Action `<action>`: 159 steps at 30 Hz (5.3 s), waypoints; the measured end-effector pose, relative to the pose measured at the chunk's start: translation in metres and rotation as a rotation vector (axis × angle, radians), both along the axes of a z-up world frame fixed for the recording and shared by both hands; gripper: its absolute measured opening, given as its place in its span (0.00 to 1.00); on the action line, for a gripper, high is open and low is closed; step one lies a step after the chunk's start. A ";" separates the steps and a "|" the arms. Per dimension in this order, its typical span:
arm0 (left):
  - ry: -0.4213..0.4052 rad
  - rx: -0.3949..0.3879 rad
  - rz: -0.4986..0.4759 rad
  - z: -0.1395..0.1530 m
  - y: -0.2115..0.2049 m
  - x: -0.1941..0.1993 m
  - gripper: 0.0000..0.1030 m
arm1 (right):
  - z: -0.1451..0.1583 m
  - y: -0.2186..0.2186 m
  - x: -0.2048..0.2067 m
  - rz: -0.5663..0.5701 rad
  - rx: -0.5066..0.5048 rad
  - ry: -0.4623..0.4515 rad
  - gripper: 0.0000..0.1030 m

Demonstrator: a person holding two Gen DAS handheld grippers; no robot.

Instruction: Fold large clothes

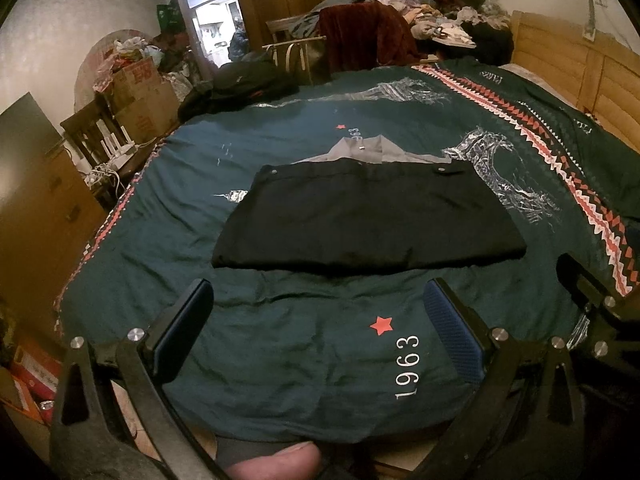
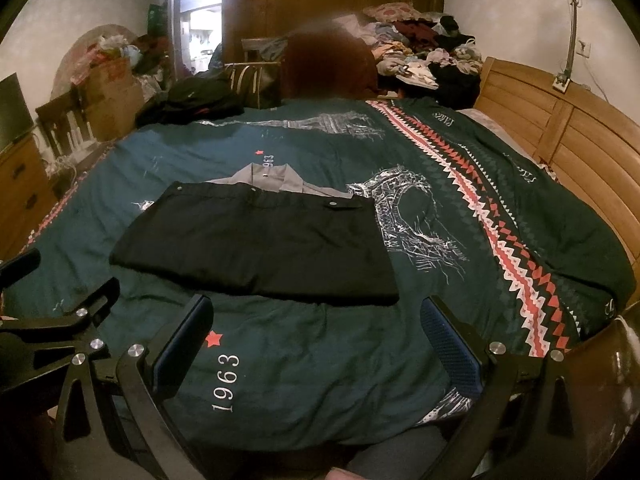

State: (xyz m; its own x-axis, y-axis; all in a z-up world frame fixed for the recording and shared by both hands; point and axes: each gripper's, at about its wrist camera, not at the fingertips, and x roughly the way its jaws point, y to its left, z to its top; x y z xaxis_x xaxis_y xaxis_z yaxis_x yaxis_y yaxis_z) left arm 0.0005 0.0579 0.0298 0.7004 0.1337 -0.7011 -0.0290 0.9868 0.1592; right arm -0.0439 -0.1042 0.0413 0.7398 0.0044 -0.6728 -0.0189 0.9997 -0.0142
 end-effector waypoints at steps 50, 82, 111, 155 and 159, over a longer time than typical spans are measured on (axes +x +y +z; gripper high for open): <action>-0.039 0.062 0.005 0.002 -0.005 -0.006 1.00 | -0.002 -0.001 0.003 0.015 -0.001 0.007 1.00; 0.030 0.004 -0.059 -0.011 -0.003 -0.002 1.00 | -0.006 0.003 0.000 0.025 -0.008 0.011 1.00; 0.200 -0.229 0.207 -0.202 0.183 0.084 1.00 | -0.239 -0.006 0.108 0.124 -0.021 0.343 1.00; -0.232 -0.081 -0.084 -0.114 0.098 0.141 0.02 | -0.071 0.121 0.301 0.547 0.332 0.317 1.00; -0.244 -0.008 -0.128 -0.115 0.087 0.147 0.02 | -0.087 0.186 0.354 0.646 0.298 0.477 1.00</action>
State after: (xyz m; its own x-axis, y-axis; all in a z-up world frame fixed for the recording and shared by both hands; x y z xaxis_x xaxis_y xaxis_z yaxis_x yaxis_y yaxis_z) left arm 0.1475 0.1450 -0.0848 0.8595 0.0281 -0.5103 0.0596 0.9862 0.1547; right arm 0.3099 0.0823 -0.0455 0.1696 0.5538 -0.8152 -0.5234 0.7515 0.4016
